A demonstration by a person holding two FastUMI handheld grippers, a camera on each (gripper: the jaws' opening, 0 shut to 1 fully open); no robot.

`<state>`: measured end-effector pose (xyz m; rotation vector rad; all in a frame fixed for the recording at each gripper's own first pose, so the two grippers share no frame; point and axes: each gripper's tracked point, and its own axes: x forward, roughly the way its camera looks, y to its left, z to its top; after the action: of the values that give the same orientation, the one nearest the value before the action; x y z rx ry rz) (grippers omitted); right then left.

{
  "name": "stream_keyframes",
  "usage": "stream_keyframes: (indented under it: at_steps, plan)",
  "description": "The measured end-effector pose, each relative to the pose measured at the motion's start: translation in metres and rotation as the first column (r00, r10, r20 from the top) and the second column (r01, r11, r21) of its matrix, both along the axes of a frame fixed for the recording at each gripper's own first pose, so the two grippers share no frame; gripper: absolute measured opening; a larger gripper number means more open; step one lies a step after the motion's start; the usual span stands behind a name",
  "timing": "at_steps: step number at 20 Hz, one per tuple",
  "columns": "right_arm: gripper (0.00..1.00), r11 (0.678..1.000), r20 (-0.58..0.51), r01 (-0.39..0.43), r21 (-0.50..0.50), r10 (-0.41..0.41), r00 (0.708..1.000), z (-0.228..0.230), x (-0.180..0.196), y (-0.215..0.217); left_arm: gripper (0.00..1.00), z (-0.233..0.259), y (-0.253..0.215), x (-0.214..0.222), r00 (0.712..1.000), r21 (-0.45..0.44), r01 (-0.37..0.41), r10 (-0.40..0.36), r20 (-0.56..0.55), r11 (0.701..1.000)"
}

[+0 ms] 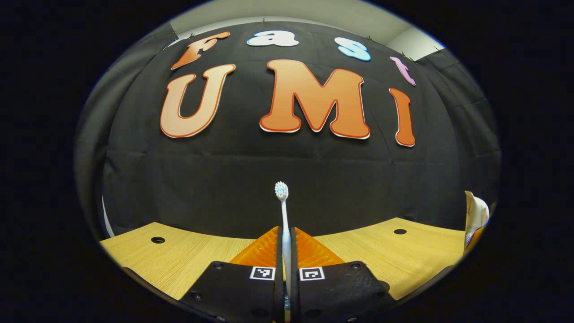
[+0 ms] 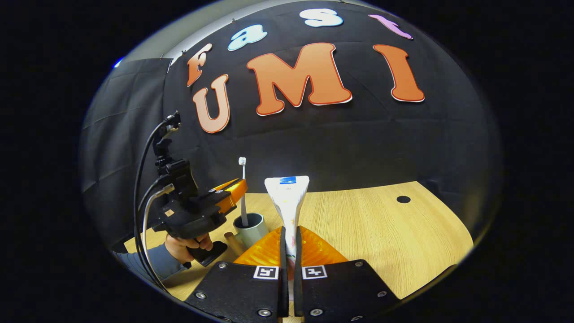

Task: Put the toothbrush and toothpaste on the desktop into the cup, then pick up the cup and place it on the coaster on the desktop.

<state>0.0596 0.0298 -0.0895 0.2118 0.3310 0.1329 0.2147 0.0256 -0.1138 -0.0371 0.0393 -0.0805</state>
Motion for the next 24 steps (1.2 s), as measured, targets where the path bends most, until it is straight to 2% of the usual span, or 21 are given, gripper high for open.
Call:
stream_keyframes:
  at_steps: [10, 13, 19, 22, 23, 24]
  plan:
    - [0.05, 1.000, 0.015, 0.018, 0.015, -0.018, 1.000, -0.002, 0.004, 0.002, 0.05, -0.071, -0.001, 0.001, 0.982, -0.042, 0.032, -0.039, -0.184, 0.999]
    - [0.05, 1.000, 0.028, 0.024, 0.011, -0.024, 0.999, -0.001, 0.005, 0.002, 0.05, -0.079, -0.001, -0.007, 0.973, -0.056, 0.056, -0.067, -0.221, 0.997]
    - [0.05, 1.000, 0.052, -0.001, 0.022, 0.000, 0.999, 0.000, 0.006, 0.004, 0.10, -0.067, 0.003, -0.026, 0.970, -0.035, 0.095, -0.101, -0.219, 0.995]
    - [0.05, 0.999, 0.061, -0.017, 0.033, 0.015, 0.998, 0.001, 0.006, 0.005, 0.19, -0.050, 0.005, -0.043, 0.975, 0.007, 0.118, -0.114, -0.189, 0.993]
    - [0.05, 0.999, 0.066, -0.021, 0.032, 0.019, 0.998, 0.000, 0.007, 0.006, 0.28, -0.049, 0.008, -0.049, 0.976, 0.019, 0.117, -0.111, -0.190, 0.993]
    - [0.05, 0.999, 0.070, -0.026, 0.029, 0.024, 0.997, 0.000, 0.008, 0.007, 0.30, -0.047, 0.010, -0.055, 0.974, 0.024, 0.119, -0.112, -0.198, 0.993]
